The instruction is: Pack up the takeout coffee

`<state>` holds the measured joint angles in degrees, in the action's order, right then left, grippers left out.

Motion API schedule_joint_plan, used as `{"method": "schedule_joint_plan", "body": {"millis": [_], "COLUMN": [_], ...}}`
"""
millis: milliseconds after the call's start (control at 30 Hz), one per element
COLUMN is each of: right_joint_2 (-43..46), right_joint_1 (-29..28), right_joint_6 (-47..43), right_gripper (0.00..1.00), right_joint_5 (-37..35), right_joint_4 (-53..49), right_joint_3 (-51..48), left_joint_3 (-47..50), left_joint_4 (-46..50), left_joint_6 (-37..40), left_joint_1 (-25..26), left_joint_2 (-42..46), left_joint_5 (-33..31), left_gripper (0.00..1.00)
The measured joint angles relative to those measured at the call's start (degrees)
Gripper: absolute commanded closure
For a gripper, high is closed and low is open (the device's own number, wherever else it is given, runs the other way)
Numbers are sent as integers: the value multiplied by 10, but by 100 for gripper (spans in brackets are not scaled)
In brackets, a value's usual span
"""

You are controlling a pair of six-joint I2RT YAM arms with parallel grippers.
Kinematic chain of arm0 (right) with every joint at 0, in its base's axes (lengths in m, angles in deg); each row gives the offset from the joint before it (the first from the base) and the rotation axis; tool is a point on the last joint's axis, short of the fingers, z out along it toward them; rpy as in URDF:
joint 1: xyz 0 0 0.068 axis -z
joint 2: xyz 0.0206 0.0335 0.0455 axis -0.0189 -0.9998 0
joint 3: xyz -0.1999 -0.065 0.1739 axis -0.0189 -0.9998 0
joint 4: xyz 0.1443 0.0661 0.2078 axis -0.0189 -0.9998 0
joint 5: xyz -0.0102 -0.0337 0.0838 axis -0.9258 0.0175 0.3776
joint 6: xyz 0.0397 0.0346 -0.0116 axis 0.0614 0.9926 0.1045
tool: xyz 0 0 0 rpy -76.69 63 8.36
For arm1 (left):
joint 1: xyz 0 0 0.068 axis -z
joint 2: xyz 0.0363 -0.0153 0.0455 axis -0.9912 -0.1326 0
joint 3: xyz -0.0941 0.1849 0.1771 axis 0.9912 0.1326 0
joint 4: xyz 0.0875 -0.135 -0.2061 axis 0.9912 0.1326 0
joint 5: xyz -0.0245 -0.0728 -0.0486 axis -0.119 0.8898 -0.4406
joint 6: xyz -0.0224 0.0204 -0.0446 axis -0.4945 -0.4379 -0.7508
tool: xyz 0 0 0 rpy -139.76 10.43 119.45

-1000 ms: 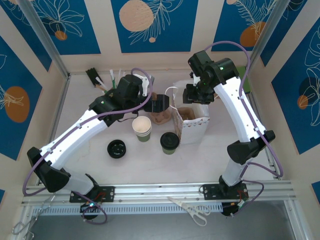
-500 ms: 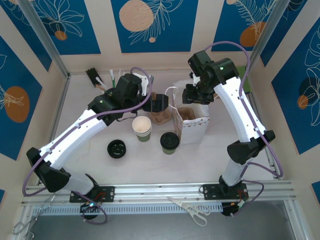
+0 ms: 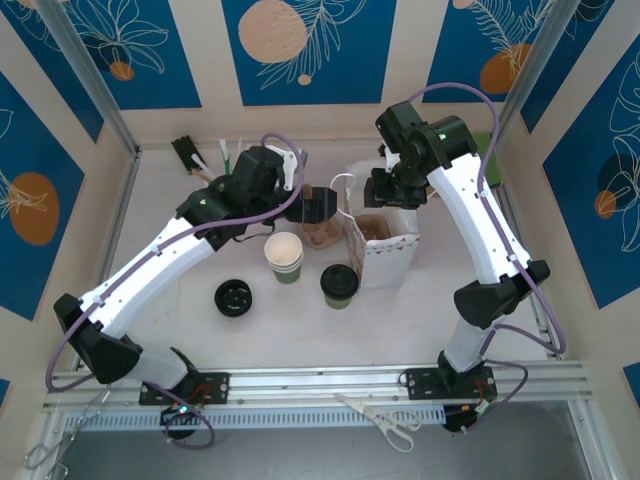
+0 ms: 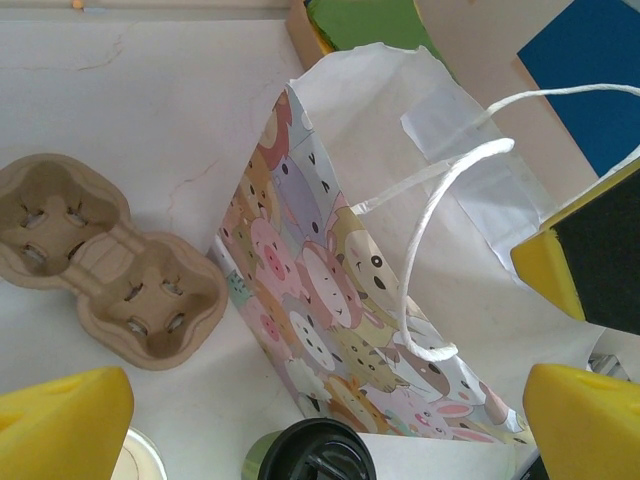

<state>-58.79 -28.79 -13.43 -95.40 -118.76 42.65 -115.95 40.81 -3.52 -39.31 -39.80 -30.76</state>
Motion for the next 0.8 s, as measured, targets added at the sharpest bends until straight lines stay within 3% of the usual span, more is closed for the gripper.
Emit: {"method": "schedule_joint_plan", "body": {"millis": [800], "right_joint_2": [-7], "right_joint_1": [7], "right_joint_6": [-2], "right_gripper": [49], "right_joint_5": [-6], "right_joint_4": [0], "right_joint_3": [8], "left_joint_3": [-23], "left_joint_4": [46], "left_joint_6": [0], "left_joint_1": [-17], "left_joint_2": [-18], "left_joint_5": [4], "left_gripper": [0]}}
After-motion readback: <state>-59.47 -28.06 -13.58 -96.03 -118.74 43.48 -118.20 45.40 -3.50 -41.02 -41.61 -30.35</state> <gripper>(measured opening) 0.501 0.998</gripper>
